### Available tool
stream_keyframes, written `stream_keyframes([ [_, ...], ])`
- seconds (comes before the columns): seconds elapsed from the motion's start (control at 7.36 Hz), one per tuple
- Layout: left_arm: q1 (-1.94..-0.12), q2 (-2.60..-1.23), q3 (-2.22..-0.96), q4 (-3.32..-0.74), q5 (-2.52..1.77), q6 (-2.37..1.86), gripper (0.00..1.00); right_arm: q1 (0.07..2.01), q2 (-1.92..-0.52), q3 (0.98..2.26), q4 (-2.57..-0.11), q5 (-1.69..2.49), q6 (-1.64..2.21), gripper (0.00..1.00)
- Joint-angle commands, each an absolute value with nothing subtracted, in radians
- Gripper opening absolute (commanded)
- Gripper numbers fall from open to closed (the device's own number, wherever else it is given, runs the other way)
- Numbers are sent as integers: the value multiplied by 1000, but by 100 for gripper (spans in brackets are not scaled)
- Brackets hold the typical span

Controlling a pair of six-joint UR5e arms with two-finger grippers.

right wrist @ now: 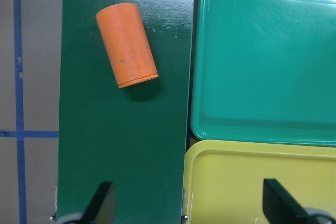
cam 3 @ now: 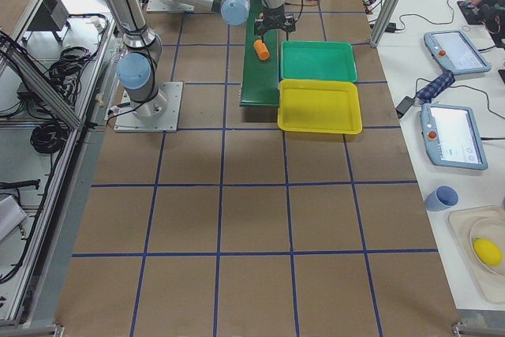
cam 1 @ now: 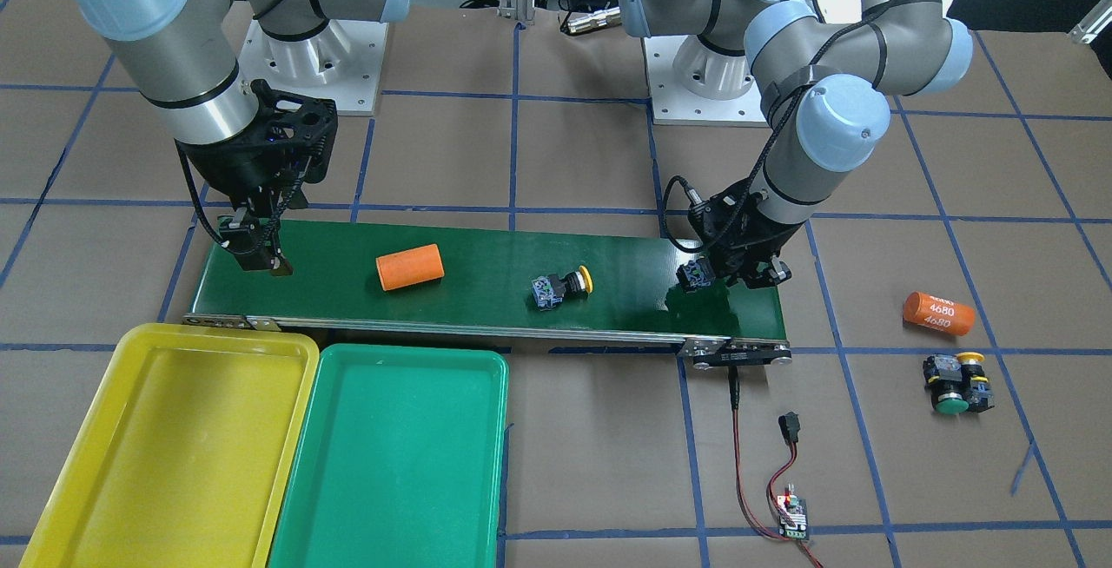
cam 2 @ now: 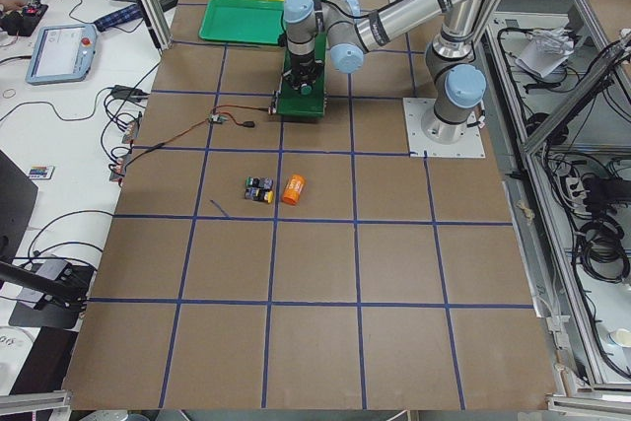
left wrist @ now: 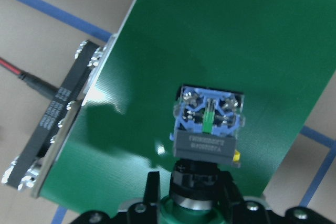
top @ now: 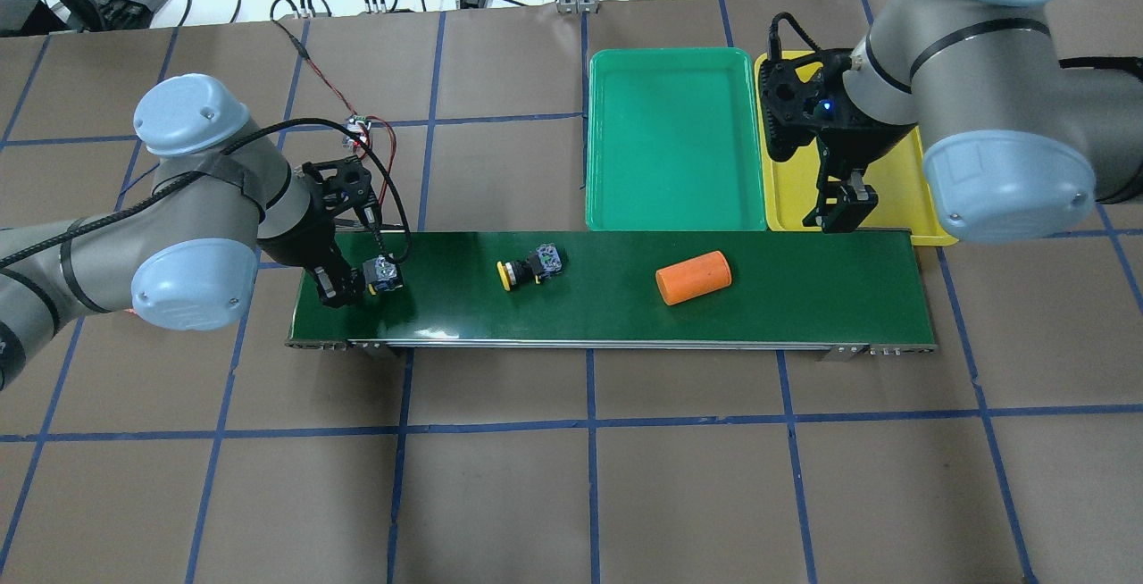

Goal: Sort buttons by color to trays
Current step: 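Place green-capped button on belt with left gripper while right gripper lowers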

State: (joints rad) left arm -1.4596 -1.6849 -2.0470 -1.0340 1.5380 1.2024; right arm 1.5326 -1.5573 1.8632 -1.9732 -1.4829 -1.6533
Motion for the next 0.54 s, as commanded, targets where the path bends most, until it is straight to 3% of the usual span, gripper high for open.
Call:
stream_keyframes([
  [0.0, -1485, -1698, -2049, -1017, 1528, 1163, 0, 1529, -1557, 1908, -1970, -1546, -1689, 100],
  [0.14, -1486, -1687, -2059, -1012, 1526, 1158, 75, 1529, -1554, 1914, -1968, -1555, -1689, 100],
  [0.27, -1485, -1706, -2065, -993, 1528, 1120, 100, 1529, -1555, 1936, -1970, -1557, -1672, 100],
  [0.41, -1485, -1680, -2062, -973, 1531, 1109, 100, 1529, -1554, 1948, -1973, -1555, -1661, 100],
])
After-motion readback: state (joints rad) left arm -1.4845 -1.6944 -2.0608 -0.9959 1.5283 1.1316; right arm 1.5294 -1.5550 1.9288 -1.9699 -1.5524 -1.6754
